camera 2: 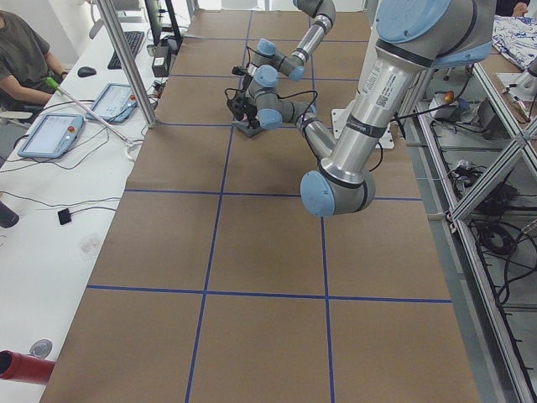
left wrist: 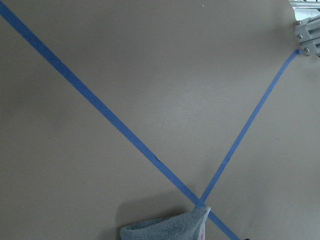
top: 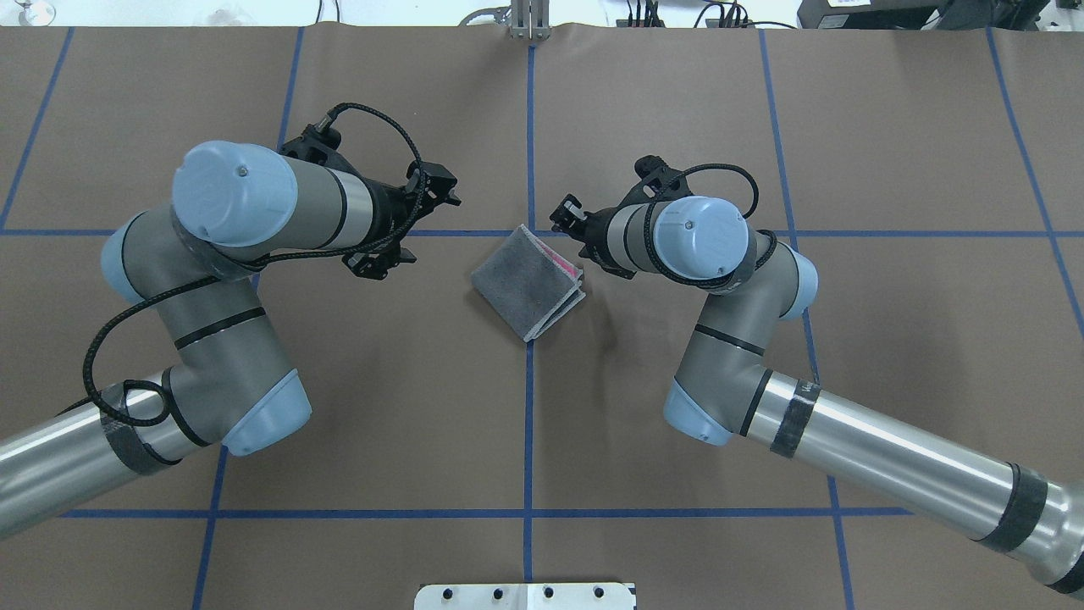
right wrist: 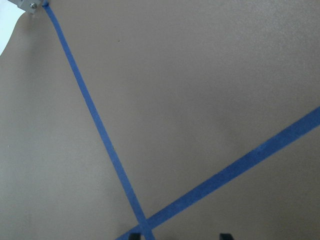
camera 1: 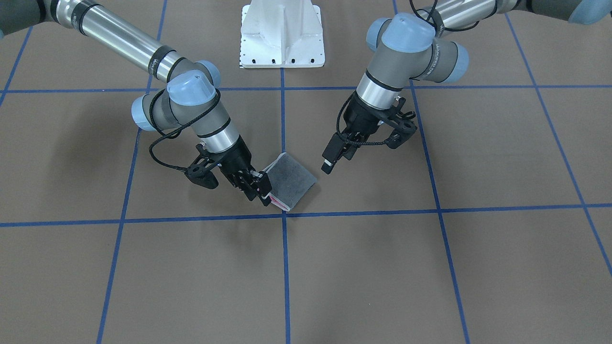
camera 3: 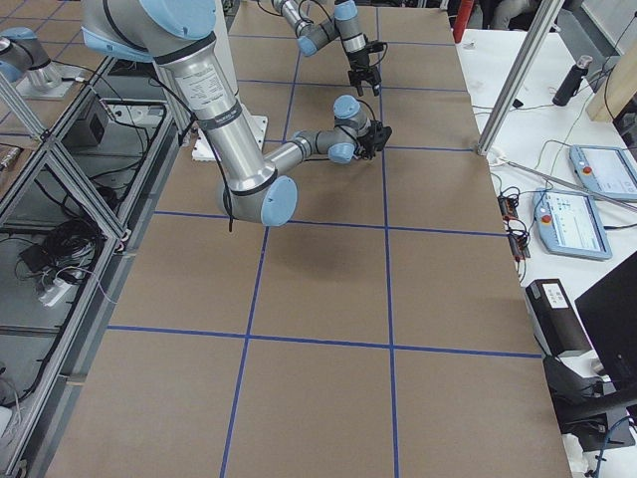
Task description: Fold towel twice with both arms
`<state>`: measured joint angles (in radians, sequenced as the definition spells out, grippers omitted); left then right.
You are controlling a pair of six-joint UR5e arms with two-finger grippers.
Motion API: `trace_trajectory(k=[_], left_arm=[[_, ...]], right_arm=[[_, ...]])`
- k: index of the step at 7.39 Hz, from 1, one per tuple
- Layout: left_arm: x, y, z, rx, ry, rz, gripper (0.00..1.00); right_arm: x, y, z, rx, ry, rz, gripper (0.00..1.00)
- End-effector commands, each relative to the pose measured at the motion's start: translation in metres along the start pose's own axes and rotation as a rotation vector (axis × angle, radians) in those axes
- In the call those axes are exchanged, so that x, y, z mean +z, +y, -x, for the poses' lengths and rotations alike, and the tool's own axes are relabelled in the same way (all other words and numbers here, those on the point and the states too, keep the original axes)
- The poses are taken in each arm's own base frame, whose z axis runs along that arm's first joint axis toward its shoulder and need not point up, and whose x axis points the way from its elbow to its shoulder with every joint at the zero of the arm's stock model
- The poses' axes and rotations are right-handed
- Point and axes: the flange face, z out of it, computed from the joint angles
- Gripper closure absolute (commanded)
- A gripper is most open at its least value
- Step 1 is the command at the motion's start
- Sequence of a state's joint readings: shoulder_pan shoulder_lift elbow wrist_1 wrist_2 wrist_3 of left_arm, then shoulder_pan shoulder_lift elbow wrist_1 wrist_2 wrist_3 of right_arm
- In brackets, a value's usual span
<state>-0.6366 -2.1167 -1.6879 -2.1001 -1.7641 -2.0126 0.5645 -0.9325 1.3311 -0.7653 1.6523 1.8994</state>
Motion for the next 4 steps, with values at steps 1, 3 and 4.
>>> trace_trajectory(k=[1, 3, 4], left_arm=[[-0.0001, -0.001, -0.0003, -0.001, 0.0, -0.001, 0.01], [-0.0011, -0.0002, -0.0015, 0.0, 0.003, 0.0, 0.01], [-0.0011, -0.0002, -0.0015, 0.0, 0.003, 0.0, 0.01]], right_arm=[[0.0005, 0.0033, -0.0112, 0.003, 0.029, 0.051, 0.44], [0.0003, 0.0022, -0.0119, 0.008, 0.034, 0.051, 0.44], [0.0019, 0.0011, -0.0153, 0.01, 0.057, 0.045, 0.45]])
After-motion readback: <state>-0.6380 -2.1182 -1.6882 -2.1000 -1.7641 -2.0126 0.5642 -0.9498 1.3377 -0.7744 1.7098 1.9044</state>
